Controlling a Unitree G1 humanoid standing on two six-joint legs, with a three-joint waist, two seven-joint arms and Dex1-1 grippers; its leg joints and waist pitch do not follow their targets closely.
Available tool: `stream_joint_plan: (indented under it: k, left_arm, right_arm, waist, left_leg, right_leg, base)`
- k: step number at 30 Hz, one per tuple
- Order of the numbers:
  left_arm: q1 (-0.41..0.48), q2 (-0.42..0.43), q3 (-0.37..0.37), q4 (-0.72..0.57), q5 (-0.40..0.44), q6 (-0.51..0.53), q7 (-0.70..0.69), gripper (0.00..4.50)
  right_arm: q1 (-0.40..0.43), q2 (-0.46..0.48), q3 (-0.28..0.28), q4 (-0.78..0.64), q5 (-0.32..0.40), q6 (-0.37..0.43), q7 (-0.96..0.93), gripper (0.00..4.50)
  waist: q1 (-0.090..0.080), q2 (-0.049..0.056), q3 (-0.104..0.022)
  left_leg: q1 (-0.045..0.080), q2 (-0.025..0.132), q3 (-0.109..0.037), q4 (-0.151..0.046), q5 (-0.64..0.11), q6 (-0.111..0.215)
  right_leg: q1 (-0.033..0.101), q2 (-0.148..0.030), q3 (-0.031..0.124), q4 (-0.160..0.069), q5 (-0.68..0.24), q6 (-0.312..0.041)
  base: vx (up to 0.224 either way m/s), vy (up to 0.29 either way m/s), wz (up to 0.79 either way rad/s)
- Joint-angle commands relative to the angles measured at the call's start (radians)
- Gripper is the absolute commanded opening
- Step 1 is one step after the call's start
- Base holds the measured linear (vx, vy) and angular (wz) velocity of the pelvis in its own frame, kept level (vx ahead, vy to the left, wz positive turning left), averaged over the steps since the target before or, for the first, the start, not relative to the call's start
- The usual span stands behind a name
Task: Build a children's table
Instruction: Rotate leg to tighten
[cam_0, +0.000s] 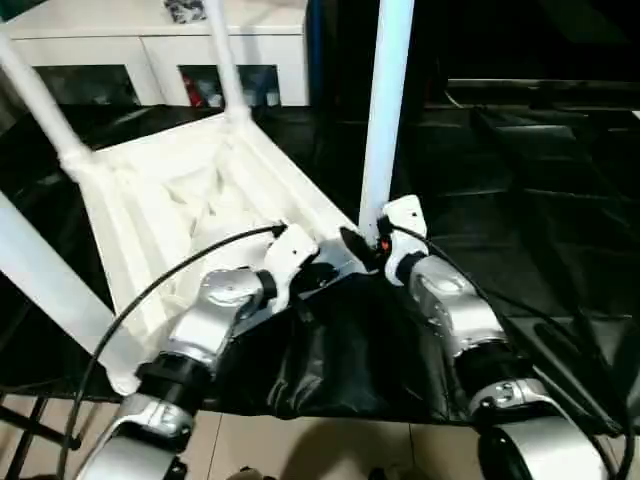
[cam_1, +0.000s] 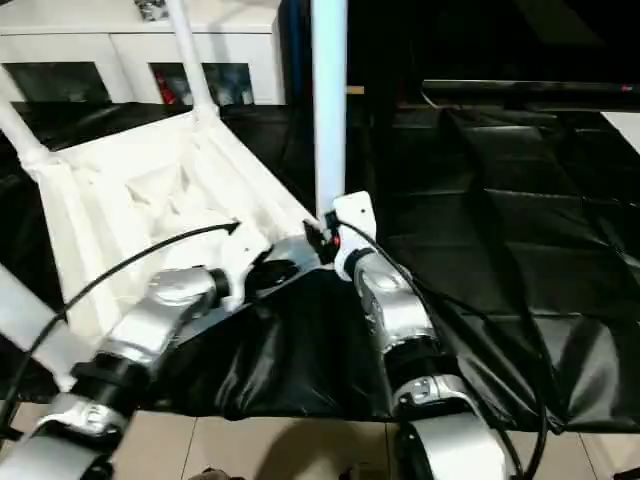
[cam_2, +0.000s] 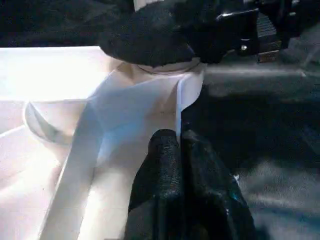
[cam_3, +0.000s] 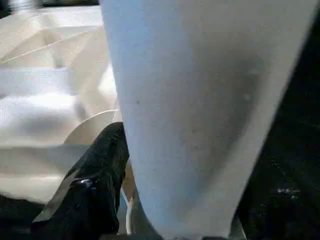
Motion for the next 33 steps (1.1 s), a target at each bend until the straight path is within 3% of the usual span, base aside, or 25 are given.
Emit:
stream_joint_plan:
  k: [1, 3, 5, 7, 9, 13, 14, 23, 25, 31, 32, 33]
  left_arm:
    - [-0.015, -0.005, 0.007, -0.099, -0.072, -0.074, -0.075, 0.0]
    - [-0.007, 0.019, 0.007, -0.121, -0.088, -0.074, -0.123, 0.0]
    - [0.003, 0.056, 0.009, -0.141, -0.108, -0.068, -0.183, 0.0]
    - [0.011, 0.074, 0.009, -0.156, -0.126, -0.065, -0.222, 0.0]
    - [0.021, 0.097, 0.005, -0.171, -0.139, -0.063, -0.262, 0.0]
    - [0.038, 0.14, -0.004, -0.194, -0.153, -0.067, -0.335, 0.0]
    - [0.043, 0.151, -0.008, -0.201, -0.156, -0.065, -0.354, 0.0]
    - [0.052, 0.183, 0.005, -0.205, -0.176, -0.054, -0.411, 0.0]
    - [0.056, 0.187, 0.008, -0.207, -0.178, -0.054, -0.41, 0.0]
    - [0.066, 0.187, 0.018, -0.222, -0.184, -0.038, -0.415, 0.0]
    - [0.066, 0.187, 0.018, -0.22, -0.184, -0.039, -0.416, 0.0]
    - [0.065, 0.188, 0.02, -0.216, -0.183, -0.039, -0.419, 0.0]
  right_arm:
    - [0.041, -0.004, 0.085, -0.023, 0.008, 0.018, 0.153, 2.93]
    - [0.072, -0.056, 0.12, -0.075, 0.022, 0.001, 0.283, 2.93]
    - [0.112, -0.143, 0.18, -0.14, 0.031, -0.018, 0.458, 2.93]
    - [0.131, -0.187, 0.208, -0.172, 0.031, -0.027, 0.535, 2.93]
    - [0.143, -0.226, 0.225, -0.196, 0.034, -0.03, 0.6, 2.93]
    - [0.147, -0.26, 0.224, -0.229, 0.056, -0.015, 0.68, 2.93]
    - [0.147, -0.266, 0.226, -0.238, 0.064, -0.005, 0.699, 2.93]
    - [0.16, -0.295, 0.271, -0.284, 0.07, 0.036, 0.8, 2.59]
    - [0.162, -0.295, 0.275, -0.287, 0.071, 0.041, 0.81, 2.31]
    - [0.159, -0.299, 0.277, -0.289, 0.077, 0.051, 0.822, 2.11]
    - [0.159, -0.298, 0.276, -0.288, 0.078, 0.051, 0.822, 2.1]
    - [0.162, -0.298, 0.275, -0.295, 0.081, 0.059, 0.827, 2.08]
  waist:
    - [0.009, -0.013, -0.067]
    - [0.013, -0.014, -0.072]
    - [0.023, -0.003, -0.078]
    - [0.031, -0.007, -0.077]
    - [0.034, -0.002, -0.075]
    - [0.039, -0.005, -0.073]
    - [0.04, -0.001, -0.071]
    - [0.043, -0.015, -0.072]
    - [0.047, -0.013, -0.073]
    - [0.054, -0.013, -0.074]
    - [0.053, -0.019, -0.073]
    - [0.054, -0.015, -0.073]
  left_leg:
    - [0.001, 0.042, -0.012, -0.072, -0.246, 0.052]
    - [0.0, 0.043, -0.011, -0.069, -0.219, 0.063]
    - [-0.005, 0.044, -0.009, -0.062, -0.16, 0.091]
    - [-0.006, 0.045, -0.006, -0.06, -0.152, 0.108]
    - [-0.006, 0.045, -0.006, -0.06, -0.165, 0.104]
    - [-0.005, 0.046, -0.008, -0.063, -0.197, 0.088]
    - [-0.004, 0.046, -0.009, -0.065, -0.203, 0.081]
    - [-0.004, 0.046, -0.007, -0.063, -0.177, 0.08]
    - [-0.004, 0.046, -0.007, -0.062, -0.175, 0.078]
    - [-0.003, 0.046, -0.008, -0.062, -0.168, 0.074]
    - [-0.004, 0.046, -0.007, -0.063, -0.167, 0.075]
    - [-0.004, 0.045, -0.008, -0.062, -0.163, 0.076]
  right_leg:
    - [0.051, -0.079, 0.046, -0.086, -0.32, -0.202]
    - [0.054, -0.079, 0.046, -0.078, -0.265, -0.214]
    - [0.056, -0.074, 0.044, -0.066, -0.153, -0.237]
    - [0.054, -0.073, 0.043, -0.064, -0.126, -0.254]
    - [0.054, -0.074, 0.041, -0.065, -0.147, -0.26]
    - [0.054, -0.074, 0.04, -0.072, -0.218, -0.245]
    - [0.053, -0.074, 0.041, -0.072, -0.233, -0.24]
    - [0.053, -0.073, 0.042, -0.07, -0.231, -0.233]
    - [0.052, -0.074, 0.042, -0.071, -0.239, -0.23]
    - [0.052, -0.074, 0.041, -0.069, -0.228, -0.227]
    - [0.052, -0.073, 0.042, -0.07, -0.228, -0.226]
    - [0.052, -0.074, 0.042, -0.069, -0.23, -0.225]
  base:
    - [0.0, 0.0, 0.0]
    - [0.0, 0.0, 0.0]
    - [0.0, 0.0, 0.0]
    - [0.0, 0.0, 0.0]
    - [0.0, 0.0, 0.0]
    - [0.0, 0.0, 0.0]
    - [0.0, 0.0, 0.0]
    - [0.0, 0.0, 0.0]
    - [0.0, 0.0, 0.0]
    - [0.0, 0.0, 0.0]
    - [0.0, 0.0, 0.0]
    - [0.0, 0.0, 0.0]
